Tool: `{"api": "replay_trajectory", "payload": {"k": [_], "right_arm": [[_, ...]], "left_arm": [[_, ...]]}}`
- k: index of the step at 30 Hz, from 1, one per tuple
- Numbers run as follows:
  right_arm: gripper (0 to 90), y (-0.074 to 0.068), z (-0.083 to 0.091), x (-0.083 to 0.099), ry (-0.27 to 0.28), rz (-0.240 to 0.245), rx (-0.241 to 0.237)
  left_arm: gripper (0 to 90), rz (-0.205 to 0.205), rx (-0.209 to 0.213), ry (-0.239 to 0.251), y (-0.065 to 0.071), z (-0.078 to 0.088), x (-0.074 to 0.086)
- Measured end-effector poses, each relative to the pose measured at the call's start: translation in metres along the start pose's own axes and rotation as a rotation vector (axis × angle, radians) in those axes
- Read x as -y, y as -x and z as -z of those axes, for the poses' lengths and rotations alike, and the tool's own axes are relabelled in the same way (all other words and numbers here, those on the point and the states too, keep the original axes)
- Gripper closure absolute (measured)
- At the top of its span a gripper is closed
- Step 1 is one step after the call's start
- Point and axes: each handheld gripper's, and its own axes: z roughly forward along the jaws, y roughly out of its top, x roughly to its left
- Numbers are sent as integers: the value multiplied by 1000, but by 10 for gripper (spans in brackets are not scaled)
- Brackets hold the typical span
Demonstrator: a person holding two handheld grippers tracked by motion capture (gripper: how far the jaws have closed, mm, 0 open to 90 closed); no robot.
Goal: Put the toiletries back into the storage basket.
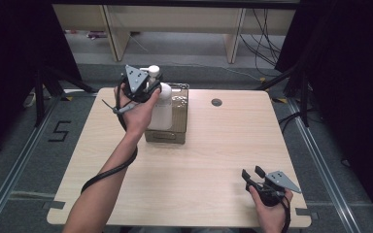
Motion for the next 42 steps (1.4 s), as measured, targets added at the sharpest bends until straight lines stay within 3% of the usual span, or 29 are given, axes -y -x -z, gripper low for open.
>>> {"api": "replay_trajectory", "payload": {"k": [15,19,22,31,36,37,42], "right_arm": [[433,0,0,0,4,6,-1],[432,0,0,0,-2,-13,-4],[432,1,0,0,0,7,-7],[432,0,0,0,-5,-11,-1],[432,1,0,0,-6,5,3],[432,-1,0,0,-4,-15,0],[432,1,0,0,2,6,-5]], "left_arm": [[594,-7,0,-13,1,1,5],[594,-10,1,-16,2,2,6],[594,-10,-2,-24,2,3,8],[594,-14,0,-30,3,4,11],[594,-24,0,-35,4,6,12],[594,-22,0,-36,5,5,13],[594,-21,0,-42,5,5,17]]}}
